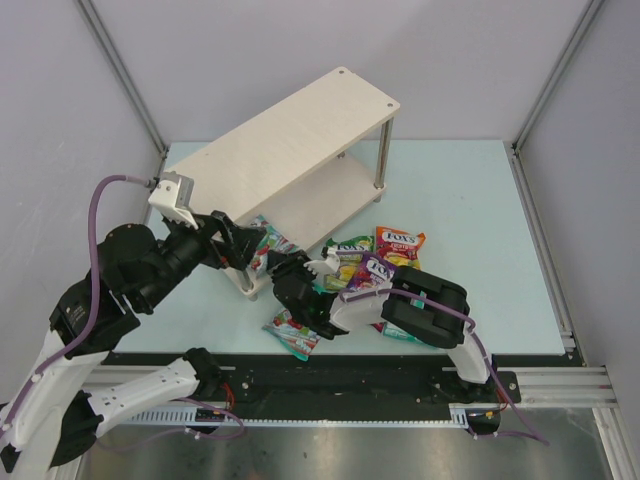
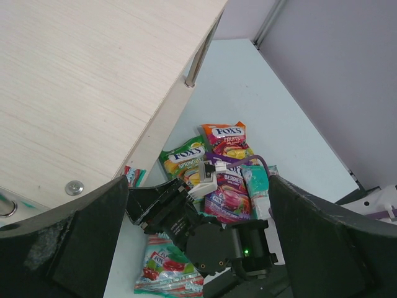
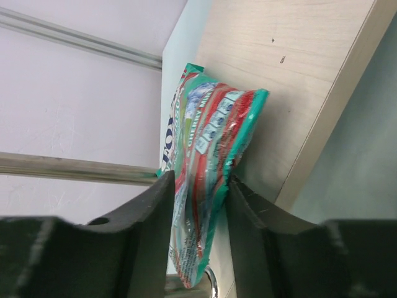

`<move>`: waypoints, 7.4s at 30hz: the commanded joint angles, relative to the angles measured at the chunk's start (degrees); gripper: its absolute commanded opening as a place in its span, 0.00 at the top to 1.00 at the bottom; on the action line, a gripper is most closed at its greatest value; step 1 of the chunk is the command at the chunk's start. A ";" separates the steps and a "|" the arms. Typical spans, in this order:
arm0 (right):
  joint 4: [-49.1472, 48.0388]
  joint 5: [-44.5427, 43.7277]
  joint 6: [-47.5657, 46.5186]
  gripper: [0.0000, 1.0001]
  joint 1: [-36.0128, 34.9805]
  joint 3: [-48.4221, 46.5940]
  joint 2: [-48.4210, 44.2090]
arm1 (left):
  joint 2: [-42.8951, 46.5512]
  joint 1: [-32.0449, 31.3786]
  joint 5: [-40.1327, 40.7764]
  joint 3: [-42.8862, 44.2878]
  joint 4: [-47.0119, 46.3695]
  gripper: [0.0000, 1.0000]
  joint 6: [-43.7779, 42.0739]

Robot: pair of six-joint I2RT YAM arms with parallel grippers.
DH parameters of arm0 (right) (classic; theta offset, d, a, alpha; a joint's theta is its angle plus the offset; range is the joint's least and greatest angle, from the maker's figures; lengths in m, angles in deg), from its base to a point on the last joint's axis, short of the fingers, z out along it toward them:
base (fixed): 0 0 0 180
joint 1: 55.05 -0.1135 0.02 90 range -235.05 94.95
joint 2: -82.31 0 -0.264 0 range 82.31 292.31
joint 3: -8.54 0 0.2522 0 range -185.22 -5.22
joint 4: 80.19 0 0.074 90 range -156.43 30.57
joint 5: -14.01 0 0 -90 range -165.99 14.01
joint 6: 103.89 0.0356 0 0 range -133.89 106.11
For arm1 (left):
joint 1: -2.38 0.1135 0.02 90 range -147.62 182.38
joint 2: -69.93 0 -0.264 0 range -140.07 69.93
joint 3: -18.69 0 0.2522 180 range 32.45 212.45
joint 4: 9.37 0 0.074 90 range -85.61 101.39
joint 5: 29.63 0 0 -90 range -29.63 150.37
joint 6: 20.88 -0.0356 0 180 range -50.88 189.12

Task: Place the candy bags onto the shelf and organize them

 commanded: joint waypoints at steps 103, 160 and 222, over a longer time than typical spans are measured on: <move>47.73 83.93 -49.86 1.00 24.93 16.53 -83.16 | -23.84 4.81 -54.55 10.50 -9.46 0.12 -39.95; 48.96 87.28 -53.99 1.00 26.24 10.10 -82.46 | -39.49 4.99 -84.80 11.46 2.32 0.96 -43.21; 3.79 69.17 -39.14 0.03 44.96 32.69 -77.55 | -32.19 7.71 -39.80 -4.88 -60.34 1.00 42.66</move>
